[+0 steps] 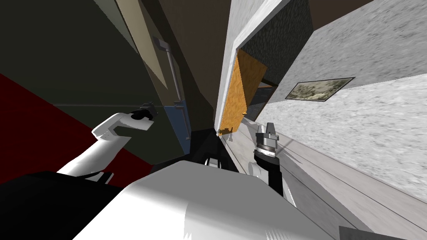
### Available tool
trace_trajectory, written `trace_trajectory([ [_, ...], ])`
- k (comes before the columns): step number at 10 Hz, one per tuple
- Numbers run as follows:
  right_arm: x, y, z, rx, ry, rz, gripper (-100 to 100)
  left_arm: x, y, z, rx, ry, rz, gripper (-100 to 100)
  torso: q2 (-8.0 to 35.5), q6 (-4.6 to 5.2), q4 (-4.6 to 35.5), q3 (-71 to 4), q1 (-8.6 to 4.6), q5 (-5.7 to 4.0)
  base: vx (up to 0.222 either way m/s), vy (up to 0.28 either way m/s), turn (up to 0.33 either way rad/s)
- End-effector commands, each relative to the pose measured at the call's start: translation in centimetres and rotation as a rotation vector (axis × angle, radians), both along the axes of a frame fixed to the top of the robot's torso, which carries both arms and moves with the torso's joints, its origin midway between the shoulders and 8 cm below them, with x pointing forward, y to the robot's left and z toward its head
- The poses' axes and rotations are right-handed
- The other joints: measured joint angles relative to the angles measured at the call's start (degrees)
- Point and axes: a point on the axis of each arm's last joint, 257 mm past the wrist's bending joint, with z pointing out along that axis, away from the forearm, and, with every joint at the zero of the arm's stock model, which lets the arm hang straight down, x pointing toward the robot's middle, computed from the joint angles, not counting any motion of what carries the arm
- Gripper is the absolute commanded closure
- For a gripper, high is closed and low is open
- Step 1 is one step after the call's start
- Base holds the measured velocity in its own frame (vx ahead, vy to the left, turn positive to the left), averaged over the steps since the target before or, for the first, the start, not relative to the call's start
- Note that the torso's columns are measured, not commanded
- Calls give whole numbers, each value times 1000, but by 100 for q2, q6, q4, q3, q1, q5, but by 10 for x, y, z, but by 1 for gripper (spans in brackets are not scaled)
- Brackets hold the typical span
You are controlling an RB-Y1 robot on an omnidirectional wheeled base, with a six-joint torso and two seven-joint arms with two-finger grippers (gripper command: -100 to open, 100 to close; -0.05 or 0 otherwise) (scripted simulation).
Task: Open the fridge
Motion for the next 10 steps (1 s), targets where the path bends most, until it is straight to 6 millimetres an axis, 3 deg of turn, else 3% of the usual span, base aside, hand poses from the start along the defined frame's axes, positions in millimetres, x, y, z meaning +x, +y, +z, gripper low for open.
trace_trajectory([
  [1, 0, 0, 0, 0, 0, 0, 0, 8, -5, 20, -5, -37, -20, -100, -4, 0, -2, -3, -8, -1, -1, -55, -12],
  [7, 0, 0, 0, 0, 0, 0, 0, 8, -5, 20, -5, -37, -20, -100, 1, -19, 1, 0, 11, 2, 3, -2, -3],
  [10, 0, 0, 0, 0, 0, 0, 0, 2, 9, 28, -40, -47, 22, -100, -9, -9, -1, -8, -3, -7, 0, -49, -58],
])
